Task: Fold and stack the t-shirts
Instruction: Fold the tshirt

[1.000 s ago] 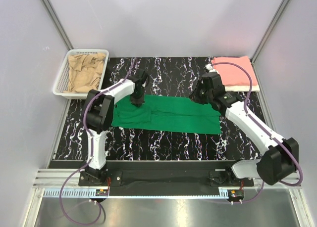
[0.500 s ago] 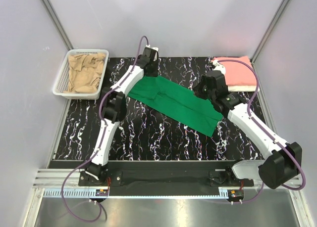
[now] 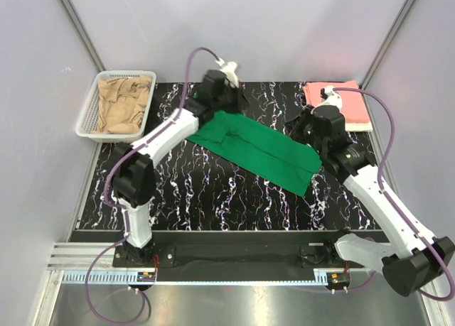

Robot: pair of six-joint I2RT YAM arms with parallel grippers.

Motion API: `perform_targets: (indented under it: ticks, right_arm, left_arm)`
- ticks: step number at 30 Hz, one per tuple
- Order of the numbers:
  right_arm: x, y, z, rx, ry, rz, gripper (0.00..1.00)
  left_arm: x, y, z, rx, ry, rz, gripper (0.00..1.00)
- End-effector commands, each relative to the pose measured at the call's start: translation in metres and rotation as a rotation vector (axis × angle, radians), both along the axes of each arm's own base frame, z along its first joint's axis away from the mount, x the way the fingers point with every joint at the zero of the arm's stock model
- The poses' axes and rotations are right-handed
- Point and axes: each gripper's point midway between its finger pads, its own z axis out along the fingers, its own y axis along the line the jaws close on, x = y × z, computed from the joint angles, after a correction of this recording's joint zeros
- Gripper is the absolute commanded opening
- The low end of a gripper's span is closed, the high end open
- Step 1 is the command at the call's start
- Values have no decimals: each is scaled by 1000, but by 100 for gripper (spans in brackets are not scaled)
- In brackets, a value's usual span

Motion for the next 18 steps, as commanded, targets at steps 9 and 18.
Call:
perform_targets:
  ticks: [9,18]
  right_arm:
    - [-32,-11,33,56,-38,13,7]
    - [-37,-10,24,52,-3,24,8]
  left_arm:
    - [-139,-113,-123,108,259,-257,0]
    - [-156,-103,-191,257,336,-184,0]
